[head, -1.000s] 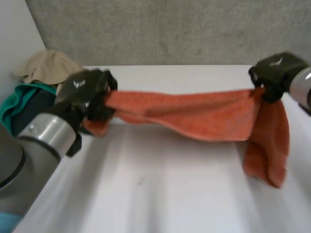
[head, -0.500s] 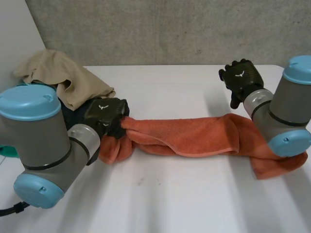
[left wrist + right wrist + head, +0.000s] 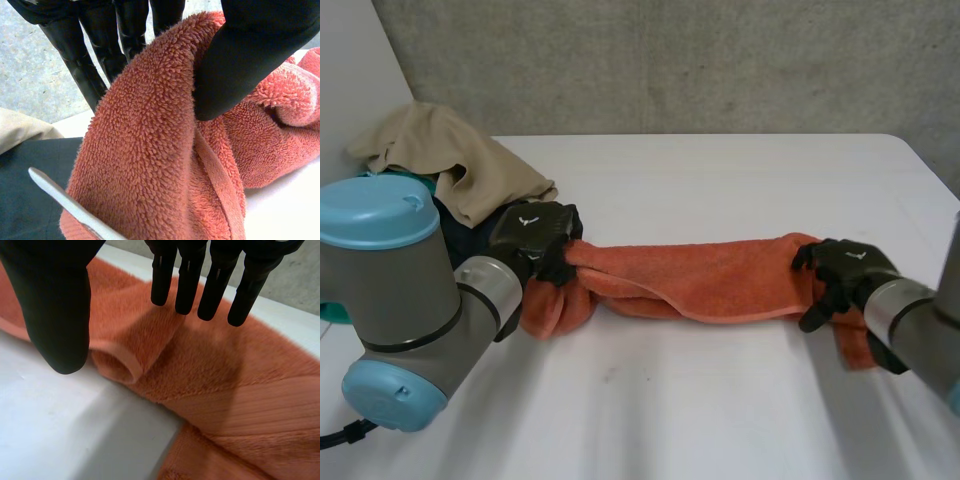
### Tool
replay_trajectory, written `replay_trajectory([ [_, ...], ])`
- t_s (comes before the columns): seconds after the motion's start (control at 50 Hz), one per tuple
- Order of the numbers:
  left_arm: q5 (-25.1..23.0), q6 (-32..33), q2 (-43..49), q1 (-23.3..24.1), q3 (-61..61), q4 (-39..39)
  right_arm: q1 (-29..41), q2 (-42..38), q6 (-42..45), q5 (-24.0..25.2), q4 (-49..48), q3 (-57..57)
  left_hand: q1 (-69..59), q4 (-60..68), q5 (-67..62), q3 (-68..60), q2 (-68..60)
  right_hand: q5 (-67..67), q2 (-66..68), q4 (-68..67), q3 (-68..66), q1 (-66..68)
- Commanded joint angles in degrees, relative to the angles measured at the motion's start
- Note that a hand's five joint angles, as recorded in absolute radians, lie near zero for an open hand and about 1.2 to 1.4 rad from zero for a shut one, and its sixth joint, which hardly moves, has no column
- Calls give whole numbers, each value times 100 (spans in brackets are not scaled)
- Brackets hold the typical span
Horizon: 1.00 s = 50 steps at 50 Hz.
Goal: Fold the laundry.
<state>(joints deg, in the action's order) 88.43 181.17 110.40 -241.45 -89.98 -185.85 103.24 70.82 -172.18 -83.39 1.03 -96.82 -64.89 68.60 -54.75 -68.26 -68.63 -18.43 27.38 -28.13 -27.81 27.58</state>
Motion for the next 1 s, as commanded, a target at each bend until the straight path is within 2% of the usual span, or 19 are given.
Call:
replay_trajectory([
  [0.02, -1, -3, -9, -7, 15, 5, 197, -982, 167, -80, -920, 171, -1511, 1140, -1525, -1174, -1137, -402, 507, -433, -464, 488],
  [0.1, -1, -3, -9, -7, 6, 5, 241, -1150, 421, -98, -982, 338, -1511, 1140, -1525, -1174, -1137, -536, 641, -567, -598, 622],
  [0.14, -1, -11, -9, -16, 6, 5, 241, -1202, 466, -98, -1043, 417, -1511, 1140, -1525, -1174, -1137, -1072, 1177, -1102, -1134, 1157],
  [0.22, -1, -11, -36, -7, -20, 14, 241, -1264, 457, -124, -1254, 567, -1511, 1140, -1525, -1174, -1137, -3826, 3931, -3857, -3888, 3912],
  [0.24, -1, -11, -70, -7, -29, 14, 232, -1247, 448, -168, -1272, 628, -1511, 1140, -1525, -1174, -1137, -5143, 5248, -5174, -5205, 5229],
  [0.36, -10, -11, -395, 2, -55, 102, 162, -984, 519, -440, -1079, 752, -1511, 1140, -1525, -1174, -1137, -5157, 5262, -5187, -5219, 5242],
  [0.44, -27, 15, -826, -51, -90, 321, 144, -27, 983, -459, -35, 1015, -1511, 1140, -1525, -1174, -1137, -5157, 5262, -5187, -5219, 5242],
  [0.46, -36, 32, -983, -86, -82, 444, 127, 341, 1376, -441, 637, 1294, -1511, 1140, -1525, -1174, -1137, -5157, 5262, -5187, -5219, 5242],
  [0.54, -71, 68, -1344, -112, -3, 821, -206, 835, 2439, -441, 2159, 1997, -1511, 1140, -1525, -1174, -1137, -5157, 5262, -5187, -5219, 5242],
  [0.62, -211, 77, -1556, -104, 103, 1173, -409, 959, 3310, -458, 2866, 2683, -1511, 1140, -1525, -1174, -1137, -5157, 5262, -5187, -5219, 5242],
  [0.72, -387, 94, -1513, -86, 138, 1412, -392, 1144, 4033, -467, 3210, 2861, -1511, 1140, -1525, -1174, -1137, -5157, 5262, -5187, -5219, 5242],
  [0.84, -387, 138, -1030, -51, 68, 1315, -401, 873, 4307, -441, 3245, 2528, -1511, 1140, -1525, -1174, -1137, -5157, 5262, -5187, -5219, 5242],
  [0.9, -379, 348, -327, -77, 304, 1192, -383, 240, 4359, -485, 3210, 2492, -1511, 1140, -1525, -1174, -1137, -5157, 5262, -5187, -5219, 5242],
  [1.0, -352, 1032, 612, 19, 1514, 920, -392, -691, 4254, -651, 2580, 3245, -1511, 1140, -1525, -1174, -1137, -5157, 5262, -5187, -5219, 5242],
])
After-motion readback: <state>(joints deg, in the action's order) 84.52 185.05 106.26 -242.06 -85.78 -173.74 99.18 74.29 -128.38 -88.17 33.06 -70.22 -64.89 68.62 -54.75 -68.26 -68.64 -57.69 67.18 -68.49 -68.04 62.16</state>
